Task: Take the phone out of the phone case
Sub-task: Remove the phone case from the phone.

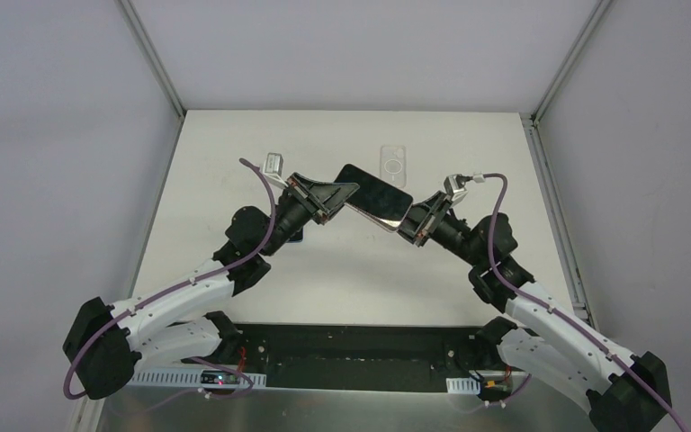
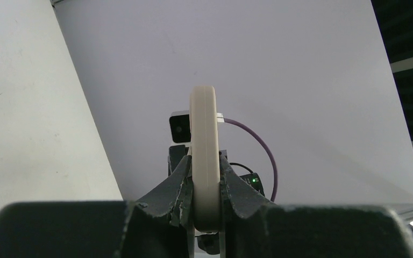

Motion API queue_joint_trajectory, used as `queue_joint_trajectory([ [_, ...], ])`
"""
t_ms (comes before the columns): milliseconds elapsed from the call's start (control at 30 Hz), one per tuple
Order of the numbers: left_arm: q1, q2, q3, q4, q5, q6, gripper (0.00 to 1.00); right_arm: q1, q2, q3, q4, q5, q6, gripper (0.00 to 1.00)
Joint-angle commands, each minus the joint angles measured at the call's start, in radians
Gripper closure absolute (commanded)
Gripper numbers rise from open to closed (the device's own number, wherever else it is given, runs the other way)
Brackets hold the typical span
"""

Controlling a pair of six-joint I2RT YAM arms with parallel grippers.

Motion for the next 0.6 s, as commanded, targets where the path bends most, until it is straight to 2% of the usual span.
queue_joint_trajectory([
  [0,-0.033,0.028,-0.011,0.078,0.024,0.027,1.00,0.018,-0.017,0.008,0.085,-0.081,0.006,0.85],
  [133,-0.032,0.033,-0.028,0.077,0.020,0.039,1.00,0.016,-0.029,0.001,0.085,-0.082,-0.006,1.00],
  [233,-0.031,0.029,-0.044,0.077,0.017,0.053,0.98,0.016,-0.042,-0.012,0.097,-0.080,-0.004,1.00],
  [567,-0.024,-0.026,-0.116,0.074,-0.007,0.101,0.74,0.001,-0.085,-0.038,0.095,-0.075,0.021,1.00],
])
